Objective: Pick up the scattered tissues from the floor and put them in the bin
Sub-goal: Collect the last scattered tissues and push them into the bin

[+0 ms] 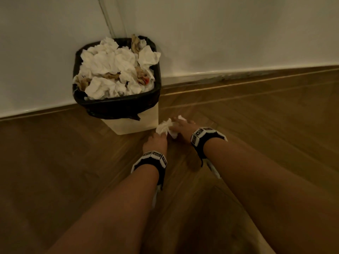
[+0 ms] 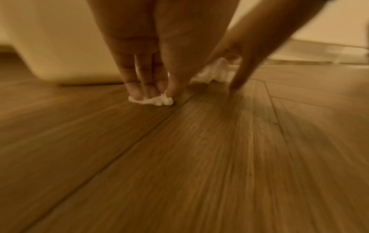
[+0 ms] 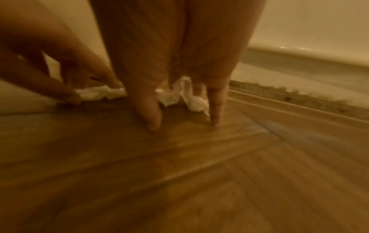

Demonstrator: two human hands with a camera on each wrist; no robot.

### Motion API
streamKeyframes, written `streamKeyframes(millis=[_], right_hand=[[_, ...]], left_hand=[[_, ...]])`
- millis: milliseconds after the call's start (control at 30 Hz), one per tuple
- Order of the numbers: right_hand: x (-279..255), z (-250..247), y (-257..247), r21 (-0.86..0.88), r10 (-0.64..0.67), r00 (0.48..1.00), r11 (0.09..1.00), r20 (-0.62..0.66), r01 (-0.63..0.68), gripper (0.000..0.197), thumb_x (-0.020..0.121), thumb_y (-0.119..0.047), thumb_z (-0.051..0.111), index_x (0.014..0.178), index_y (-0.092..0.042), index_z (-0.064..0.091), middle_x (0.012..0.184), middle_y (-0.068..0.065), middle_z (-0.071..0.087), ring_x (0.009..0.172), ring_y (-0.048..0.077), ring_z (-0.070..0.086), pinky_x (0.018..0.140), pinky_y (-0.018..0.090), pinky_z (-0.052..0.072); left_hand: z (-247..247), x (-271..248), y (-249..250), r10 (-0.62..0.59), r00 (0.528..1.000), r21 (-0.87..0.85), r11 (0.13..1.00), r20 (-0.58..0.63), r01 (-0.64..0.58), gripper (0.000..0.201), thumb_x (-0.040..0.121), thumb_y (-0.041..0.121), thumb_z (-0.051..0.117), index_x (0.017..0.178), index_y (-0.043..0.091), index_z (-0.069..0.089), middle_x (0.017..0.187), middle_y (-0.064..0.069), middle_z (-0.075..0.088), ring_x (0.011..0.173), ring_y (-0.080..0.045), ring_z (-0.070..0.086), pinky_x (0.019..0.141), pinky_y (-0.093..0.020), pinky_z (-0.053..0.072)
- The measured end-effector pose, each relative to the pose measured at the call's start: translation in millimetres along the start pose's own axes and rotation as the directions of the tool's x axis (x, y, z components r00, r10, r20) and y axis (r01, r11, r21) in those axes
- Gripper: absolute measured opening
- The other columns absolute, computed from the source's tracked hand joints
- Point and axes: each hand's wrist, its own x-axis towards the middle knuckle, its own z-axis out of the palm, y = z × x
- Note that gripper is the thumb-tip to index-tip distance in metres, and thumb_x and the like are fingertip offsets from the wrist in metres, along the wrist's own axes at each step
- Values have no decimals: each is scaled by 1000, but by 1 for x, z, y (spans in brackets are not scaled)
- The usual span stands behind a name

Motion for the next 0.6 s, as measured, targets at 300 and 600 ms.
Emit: streamKeyframes(millis=[300, 600], right_hand=[[-51, -6, -11, 134, 342, 928, 922, 149, -362, 34, 95, -12, 46, 125, 1, 55, 135, 17, 50, 123, 31, 50, 101, 36, 41], [-120, -40, -20, 108, 277, 934, 960, -225, -258, 34, 98, -16, 38, 121, -6, 61, 123, 16, 59, 113, 31, 56, 94, 36, 46]], left_hand=[[0, -16, -16, -21, 996, -54, 998, 88, 26, 28, 93, 15, 49, 119, 13, 59, 125, -13, 56, 111, -29, 56, 86, -31, 47], [-46, -60, 0, 99, 995, -245, 965, 0, -96, 43, 90, 5, 48, 129, 23, 55, 133, -9, 52, 119, -26, 52, 96, -28, 42]])
